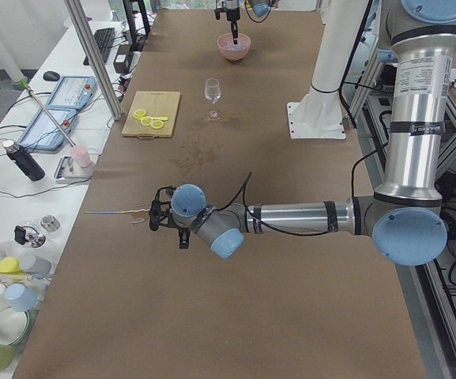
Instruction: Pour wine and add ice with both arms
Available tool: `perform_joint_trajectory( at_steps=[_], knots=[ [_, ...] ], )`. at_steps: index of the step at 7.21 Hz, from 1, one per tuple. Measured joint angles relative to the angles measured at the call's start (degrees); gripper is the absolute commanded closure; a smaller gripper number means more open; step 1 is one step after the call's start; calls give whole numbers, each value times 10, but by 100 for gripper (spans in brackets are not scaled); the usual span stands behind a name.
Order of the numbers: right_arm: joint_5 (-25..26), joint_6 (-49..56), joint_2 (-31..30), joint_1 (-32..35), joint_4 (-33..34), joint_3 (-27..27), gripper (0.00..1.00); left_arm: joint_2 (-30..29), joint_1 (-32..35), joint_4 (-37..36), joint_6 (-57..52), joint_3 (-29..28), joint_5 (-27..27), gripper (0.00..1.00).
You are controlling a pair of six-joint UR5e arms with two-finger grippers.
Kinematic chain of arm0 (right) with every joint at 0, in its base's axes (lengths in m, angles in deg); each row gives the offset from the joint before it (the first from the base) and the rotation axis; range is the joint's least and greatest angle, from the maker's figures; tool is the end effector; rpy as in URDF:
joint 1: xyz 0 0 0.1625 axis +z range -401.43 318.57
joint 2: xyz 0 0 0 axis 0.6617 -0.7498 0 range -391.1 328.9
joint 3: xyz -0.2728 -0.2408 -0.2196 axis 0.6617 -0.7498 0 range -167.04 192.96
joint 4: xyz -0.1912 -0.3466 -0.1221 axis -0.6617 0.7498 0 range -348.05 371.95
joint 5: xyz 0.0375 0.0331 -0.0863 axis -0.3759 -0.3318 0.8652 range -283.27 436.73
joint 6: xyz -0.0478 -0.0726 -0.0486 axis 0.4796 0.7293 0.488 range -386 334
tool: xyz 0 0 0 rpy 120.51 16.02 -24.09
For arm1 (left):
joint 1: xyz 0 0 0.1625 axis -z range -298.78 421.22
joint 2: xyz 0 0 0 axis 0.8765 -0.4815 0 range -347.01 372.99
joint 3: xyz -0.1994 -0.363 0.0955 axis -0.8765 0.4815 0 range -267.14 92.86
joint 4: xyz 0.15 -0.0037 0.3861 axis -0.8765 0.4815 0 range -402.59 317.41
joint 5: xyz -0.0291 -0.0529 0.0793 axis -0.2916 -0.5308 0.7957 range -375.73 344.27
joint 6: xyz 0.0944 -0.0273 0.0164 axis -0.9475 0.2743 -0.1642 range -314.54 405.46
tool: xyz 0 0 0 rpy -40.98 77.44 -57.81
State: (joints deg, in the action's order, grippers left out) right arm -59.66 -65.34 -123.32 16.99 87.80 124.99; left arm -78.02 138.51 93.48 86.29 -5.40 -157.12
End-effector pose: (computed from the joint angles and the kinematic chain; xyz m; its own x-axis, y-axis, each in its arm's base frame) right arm -0.1959 -0.4356 0.4555 0.5660 -0.0981 0.8186 0.0979 0.9939 0.0514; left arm 0.0588 -0.5128 0.6229 0.4912 -0.0314 -0.8705 0.1978 0.9773 0.0763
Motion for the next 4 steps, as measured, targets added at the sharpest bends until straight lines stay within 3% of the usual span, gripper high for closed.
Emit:
perform_joint_trajectory(
  at_steps=[2, 4],
  knots=[
    [3, -143, 118, -13, 10, 3, 100, 2, 0, 3, -1, -5, 1, 2],
    [55, -287, 265, -71, 56, -8, 100, 5, 0, 5, -1, -6, 1, 2]
  ],
)
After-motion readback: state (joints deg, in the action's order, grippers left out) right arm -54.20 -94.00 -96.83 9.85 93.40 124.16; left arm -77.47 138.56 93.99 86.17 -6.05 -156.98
